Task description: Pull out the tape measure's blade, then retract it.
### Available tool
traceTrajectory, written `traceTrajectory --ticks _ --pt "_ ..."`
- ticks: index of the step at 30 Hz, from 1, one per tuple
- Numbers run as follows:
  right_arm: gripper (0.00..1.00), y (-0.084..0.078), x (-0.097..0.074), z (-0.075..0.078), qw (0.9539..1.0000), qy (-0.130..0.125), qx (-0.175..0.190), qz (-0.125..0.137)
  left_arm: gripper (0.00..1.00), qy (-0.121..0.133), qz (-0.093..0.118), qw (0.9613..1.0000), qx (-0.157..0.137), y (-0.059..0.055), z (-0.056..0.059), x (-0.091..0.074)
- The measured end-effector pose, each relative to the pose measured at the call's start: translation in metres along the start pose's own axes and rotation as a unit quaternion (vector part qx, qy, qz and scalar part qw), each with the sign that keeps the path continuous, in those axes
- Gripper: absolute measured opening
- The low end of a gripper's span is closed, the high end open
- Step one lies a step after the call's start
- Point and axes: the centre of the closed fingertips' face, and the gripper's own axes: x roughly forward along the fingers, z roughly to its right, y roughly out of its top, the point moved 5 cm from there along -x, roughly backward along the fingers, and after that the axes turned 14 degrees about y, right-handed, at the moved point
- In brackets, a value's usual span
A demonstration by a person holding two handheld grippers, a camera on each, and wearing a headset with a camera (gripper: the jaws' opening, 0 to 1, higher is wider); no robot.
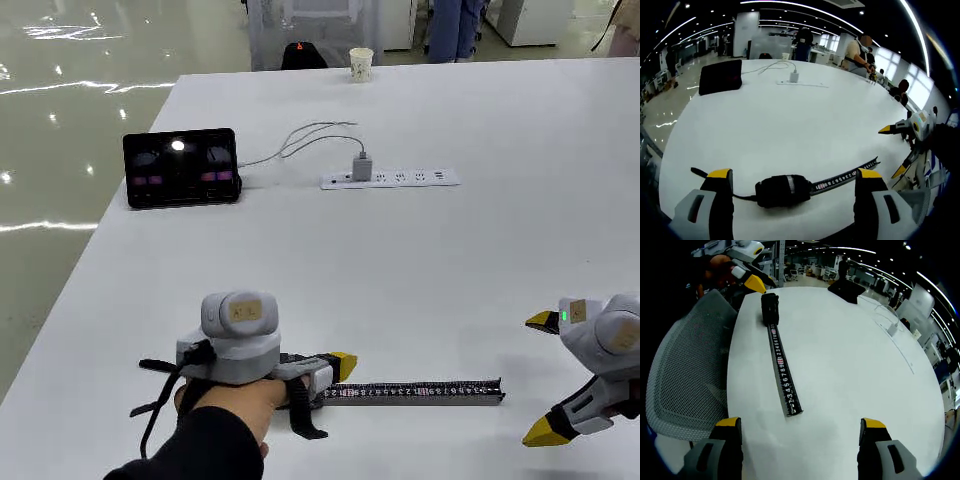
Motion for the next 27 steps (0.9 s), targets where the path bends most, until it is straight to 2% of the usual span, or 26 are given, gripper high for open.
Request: traceTrajectory --ticks 2,5,9,10,14,18,20,22,24,25,27 --pt "0.96 0.003 0.002 0.001 0.9999 0.005 -0.010 -0.004 0.99 0.003 0.002 0.9998 -0.022 -0.001 0.001 0.002" --pt "0.96 0.006 0.004 0.004 0.9998 0.009 -0.015 -0.007 0.99 0.022 0.013 0.9996 -0.009 -0.002 -0.001 0.005" --pt "0.95 0.010 0.007 0.006 0.9996 0.014 -0.025 -0.008 0.99 0.032 0.013 0.9993 -0.017 -0.006 -0.003 0.012" --pt "0.95 0.011 0.007 0.006 0.9994 0.016 -0.029 -0.009 0.99 0.038 0.018 0.9990 -0.017 -0.008 -0.003 0.012" --pt "0.94 0.012 0.009 0.007 0.9990 0.021 -0.038 -0.014 0.99 0.043 0.046 0.9980 -0.006 -0.010 0.001 0.015" --pt "0.93 0.012 0.010 0.009 0.9987 0.024 -0.043 -0.015 0.99 0.035 0.055 0.9979 -0.003 -0.015 0.008 0.020" --pt "0.93 0.013 0.011 0.009 0.9985 0.027 -0.044 -0.017 0.99 0.033 0.051 0.9982 0.007 -0.021 0.009 0.026" --pt "0.91 0.012 0.011 0.011 0.9984 0.027 -0.045 -0.019 0.99 0.038 0.059 0.9973 0.022 -0.025 0.009 0.030" --pt "0.90 0.013 0.012 0.012 0.9985 0.027 -0.044 -0.018 0.99 0.040 0.064 0.9969 0.023 -0.028 0.008 0.032" --pt "0.90 0.013 0.012 0.012 0.9985 0.028 -0.044 -0.017 0.99 0.036 0.077 0.9963 0.012 -0.026 0.009 0.033" --pt "0.88 0.014 0.013 0.012 0.9983 0.028 -0.047 -0.018 0.99 0.045 0.086 0.9950 0.023 -0.027 0.006 0.037"
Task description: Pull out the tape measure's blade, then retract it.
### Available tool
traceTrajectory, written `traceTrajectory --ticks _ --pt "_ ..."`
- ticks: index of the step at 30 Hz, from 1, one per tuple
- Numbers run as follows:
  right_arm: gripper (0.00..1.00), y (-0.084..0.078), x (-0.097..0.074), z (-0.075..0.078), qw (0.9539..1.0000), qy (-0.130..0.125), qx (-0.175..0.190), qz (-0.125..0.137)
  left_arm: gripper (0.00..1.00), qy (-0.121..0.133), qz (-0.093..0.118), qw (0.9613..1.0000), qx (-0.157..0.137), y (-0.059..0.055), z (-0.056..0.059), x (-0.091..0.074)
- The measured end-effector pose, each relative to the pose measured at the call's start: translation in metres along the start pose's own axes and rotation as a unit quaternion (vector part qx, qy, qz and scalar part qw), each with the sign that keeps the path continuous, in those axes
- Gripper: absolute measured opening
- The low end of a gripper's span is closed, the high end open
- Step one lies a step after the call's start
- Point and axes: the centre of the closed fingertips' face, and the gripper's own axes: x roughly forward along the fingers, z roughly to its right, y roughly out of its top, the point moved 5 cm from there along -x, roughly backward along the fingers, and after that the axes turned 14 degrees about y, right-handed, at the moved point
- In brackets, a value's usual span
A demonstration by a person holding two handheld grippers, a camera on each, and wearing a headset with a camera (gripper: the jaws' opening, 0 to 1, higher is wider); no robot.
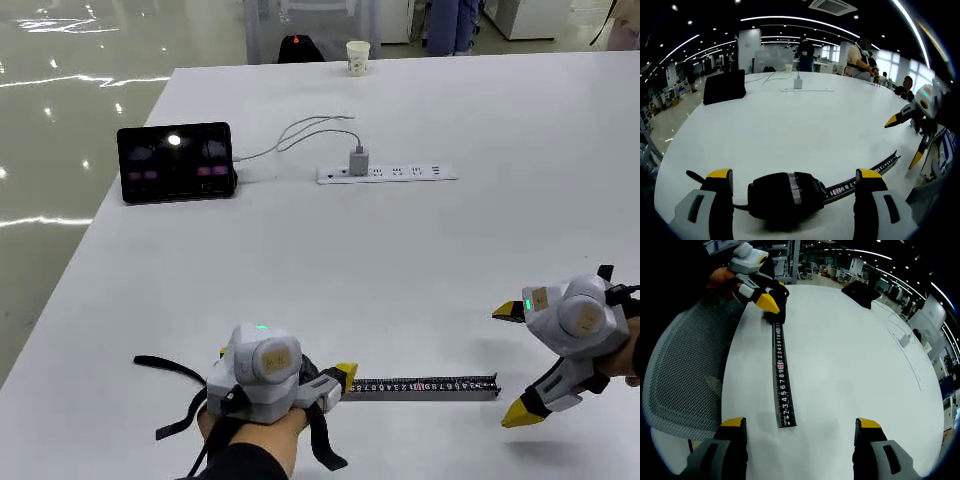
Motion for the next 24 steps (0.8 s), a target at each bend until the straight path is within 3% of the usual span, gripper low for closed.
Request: traceTrajectory --ticks 3,7,10,16,24 --pt "0.85 0.001 0.002 -0.001 1.0000 0.005 -0.005 -0.004 0.99 0.002 -0.001 0.9998 -0.021 -0.002 -0.003 0.002" --pt "0.81 0.000 0.005 -0.001 0.9998 0.010 -0.013 -0.008 0.99 0.004 0.007 0.9999 -0.010 -0.004 -0.005 0.003" --pt "0.75 0.000 0.009 0.000 0.9997 0.015 -0.014 -0.014 0.99 -0.008 0.014 0.9997 -0.018 -0.006 -0.004 0.003" --pt "0.64 -0.001 0.015 -0.001 0.9992 0.023 -0.024 -0.022 0.99 -0.002 0.022 0.9997 -0.007 -0.009 -0.007 0.006" --pt "0.42 -0.001 0.019 -0.004 0.9981 0.037 -0.040 -0.029 0.99 -0.008 0.029 0.9995 -0.007 -0.008 -0.004 0.006"
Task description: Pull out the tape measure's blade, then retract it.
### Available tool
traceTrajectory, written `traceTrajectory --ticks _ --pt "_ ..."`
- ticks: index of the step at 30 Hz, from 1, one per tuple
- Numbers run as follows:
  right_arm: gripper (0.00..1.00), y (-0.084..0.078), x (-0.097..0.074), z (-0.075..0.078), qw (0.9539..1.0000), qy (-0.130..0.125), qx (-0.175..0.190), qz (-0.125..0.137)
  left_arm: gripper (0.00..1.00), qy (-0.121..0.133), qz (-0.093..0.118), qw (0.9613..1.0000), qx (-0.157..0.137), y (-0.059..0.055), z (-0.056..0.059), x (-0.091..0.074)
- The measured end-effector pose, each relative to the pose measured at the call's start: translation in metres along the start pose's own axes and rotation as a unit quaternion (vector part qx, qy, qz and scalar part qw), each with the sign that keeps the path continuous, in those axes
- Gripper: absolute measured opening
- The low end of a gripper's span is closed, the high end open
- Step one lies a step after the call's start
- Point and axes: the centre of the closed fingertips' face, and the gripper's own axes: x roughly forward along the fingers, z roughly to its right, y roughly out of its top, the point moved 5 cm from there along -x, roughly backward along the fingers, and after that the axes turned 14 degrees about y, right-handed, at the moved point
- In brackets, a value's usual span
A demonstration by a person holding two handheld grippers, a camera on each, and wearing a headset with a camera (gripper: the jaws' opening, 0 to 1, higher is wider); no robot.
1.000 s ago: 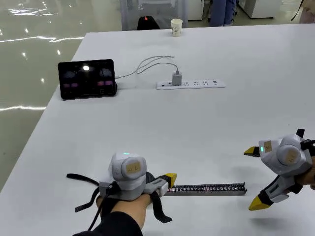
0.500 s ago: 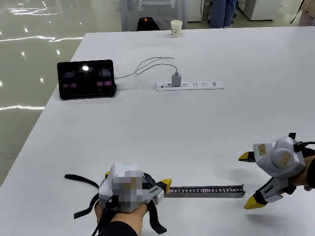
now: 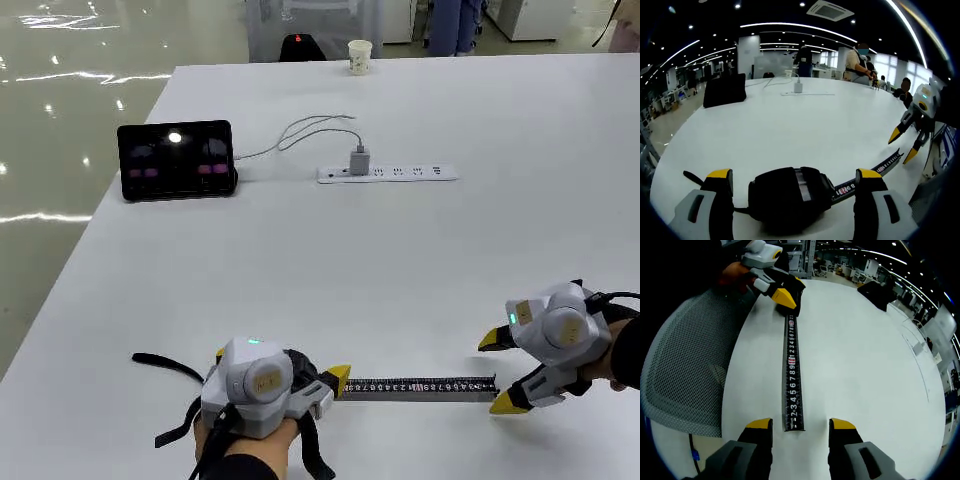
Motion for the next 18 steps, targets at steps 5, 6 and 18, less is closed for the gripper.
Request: traceTrajectory --ticks 5,6,18 --pt "0.34 -0.0021 0.0019 -0.0030 0.9999 0.006 -0.005 -0.008 0.99 -0.001 0.002 1.0000 0.002 0.0008 0.0003 0.0002" --pt "0.32 -0.0029 0.0017 -0.0030 0.9999 0.006 -0.005 -0.010 0.99 0.000 0.001 1.0000 0.002 0.0006 0.0001 0.0001" --pt "0.19 -0.0057 0.0039 -0.0067 0.9996 0.018 -0.012 -0.019 0.98 -0.003 0.006 1.0000 0.004 0.0017 0.0020 0.0007"
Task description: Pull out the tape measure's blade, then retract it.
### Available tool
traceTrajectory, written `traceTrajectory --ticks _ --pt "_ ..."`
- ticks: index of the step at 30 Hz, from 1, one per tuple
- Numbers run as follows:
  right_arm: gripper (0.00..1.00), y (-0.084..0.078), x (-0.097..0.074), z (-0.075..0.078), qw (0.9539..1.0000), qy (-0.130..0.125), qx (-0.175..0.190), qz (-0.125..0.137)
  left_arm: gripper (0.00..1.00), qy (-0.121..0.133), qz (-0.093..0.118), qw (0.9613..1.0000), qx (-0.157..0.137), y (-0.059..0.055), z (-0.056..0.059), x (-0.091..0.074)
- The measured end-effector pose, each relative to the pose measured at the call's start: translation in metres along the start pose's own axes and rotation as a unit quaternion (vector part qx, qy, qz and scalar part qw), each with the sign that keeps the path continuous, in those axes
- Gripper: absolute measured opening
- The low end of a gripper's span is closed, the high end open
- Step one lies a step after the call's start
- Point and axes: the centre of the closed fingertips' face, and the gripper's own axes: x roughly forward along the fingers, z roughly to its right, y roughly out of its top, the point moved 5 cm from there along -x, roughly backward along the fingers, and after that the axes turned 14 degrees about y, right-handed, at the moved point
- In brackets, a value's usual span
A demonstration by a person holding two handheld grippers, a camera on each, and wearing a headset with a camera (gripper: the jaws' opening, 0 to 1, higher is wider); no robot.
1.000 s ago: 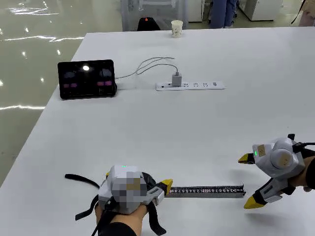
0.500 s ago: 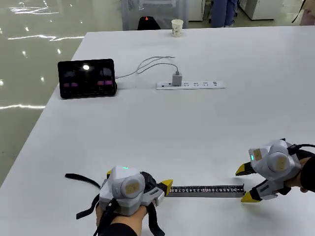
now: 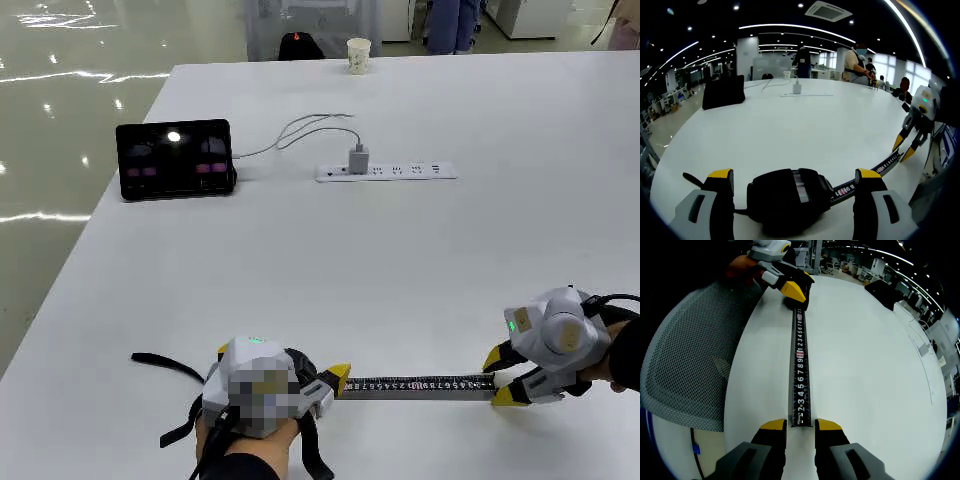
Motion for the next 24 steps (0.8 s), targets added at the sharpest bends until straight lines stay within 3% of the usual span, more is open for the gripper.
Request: traceTrajectory --ticks 8,12,15,19,24 --pt "0.13 0.0001 0.0011 0.0014 0.9999 0.005 -0.012 -0.008 0.96 0.001 -0.001 1.0000 -0.001 -0.0004 0.0000 0.0001" --pt "0.12 0.0008 0.0013 0.0021 0.9998 0.015 -0.001 -0.010 0.95 0.003 -0.003 1.0000 -0.002 -0.0009 0.0000 0.0011" --pt "0.12 0.0027 0.0025 0.0018 0.9994 0.017 -0.012 -0.026 0.87 0.011 -0.005 0.9998 -0.013 -0.0010 -0.0017 0.0021" --pt "0.11 0.0014 0.0015 0.0039 0.9994 0.018 0.027 -0.016 0.80 0.018 -0.009 0.9997 -0.017 -0.0016 -0.0038 0.0027" --pt "0.11 0.0032 0.0027 0.0058 0.9987 0.019 0.039 -0.026 0.72 0.016 -0.023 0.9996 -0.005 -0.0061 -0.0025 0.0018"
